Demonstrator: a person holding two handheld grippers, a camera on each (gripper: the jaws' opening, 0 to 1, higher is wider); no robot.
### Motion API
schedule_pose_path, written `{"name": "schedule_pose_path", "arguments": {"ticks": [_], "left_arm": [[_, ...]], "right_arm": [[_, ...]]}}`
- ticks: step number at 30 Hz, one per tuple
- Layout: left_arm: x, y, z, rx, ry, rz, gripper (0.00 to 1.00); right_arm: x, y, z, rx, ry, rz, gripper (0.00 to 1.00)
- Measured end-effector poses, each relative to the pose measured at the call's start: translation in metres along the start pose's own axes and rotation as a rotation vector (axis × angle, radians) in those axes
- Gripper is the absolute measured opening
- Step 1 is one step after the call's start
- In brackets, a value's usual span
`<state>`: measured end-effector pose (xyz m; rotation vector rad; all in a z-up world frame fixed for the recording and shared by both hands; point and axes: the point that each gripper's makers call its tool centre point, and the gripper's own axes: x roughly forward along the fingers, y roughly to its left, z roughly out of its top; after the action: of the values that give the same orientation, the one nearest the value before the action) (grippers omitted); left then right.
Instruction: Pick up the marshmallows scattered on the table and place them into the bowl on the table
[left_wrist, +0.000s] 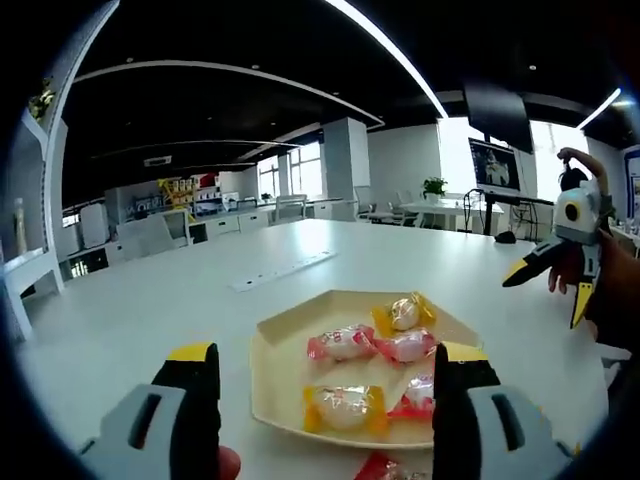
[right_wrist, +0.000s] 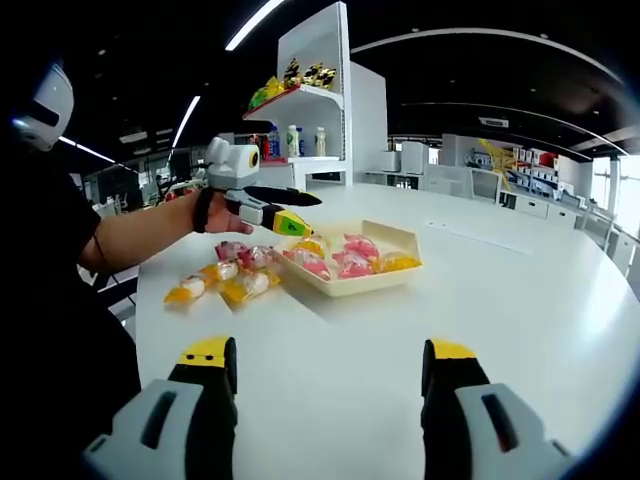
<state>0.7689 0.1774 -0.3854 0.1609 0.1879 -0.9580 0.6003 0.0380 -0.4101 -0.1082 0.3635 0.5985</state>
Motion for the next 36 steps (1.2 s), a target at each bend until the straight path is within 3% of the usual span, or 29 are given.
{"name": "schedule_pose_path", "arguments": {"ticks": [12, 18, 33, 36], "left_arm": [[-0.003, -0.005, -0.005, 0.009, 0.025, -0.019, 0.83], [-0.007, -0.009, -0.001, 0.001, 0.001, -0.042, 0.80], [-0.018, -0.013, 0.000, 0.024, 0.015, -0.060, 0.79], [-0.021, -0.020, 0.007, -0.034, -0.009, -0.101, 0.77]], "right_arm": [[0.000, 0.000, -0.001, 0.001, 0.001, -0.001, 0.75], [-0.001, 0.000, -0.001, 0.002, 0.002, -0.005, 0.75], [0.002, 0.002, -0.001, -0.003, 0.005, 0.001, 0.74], [0.002, 0.003, 0.000, -0.002, 0.003, 0.003, 0.74]]}}
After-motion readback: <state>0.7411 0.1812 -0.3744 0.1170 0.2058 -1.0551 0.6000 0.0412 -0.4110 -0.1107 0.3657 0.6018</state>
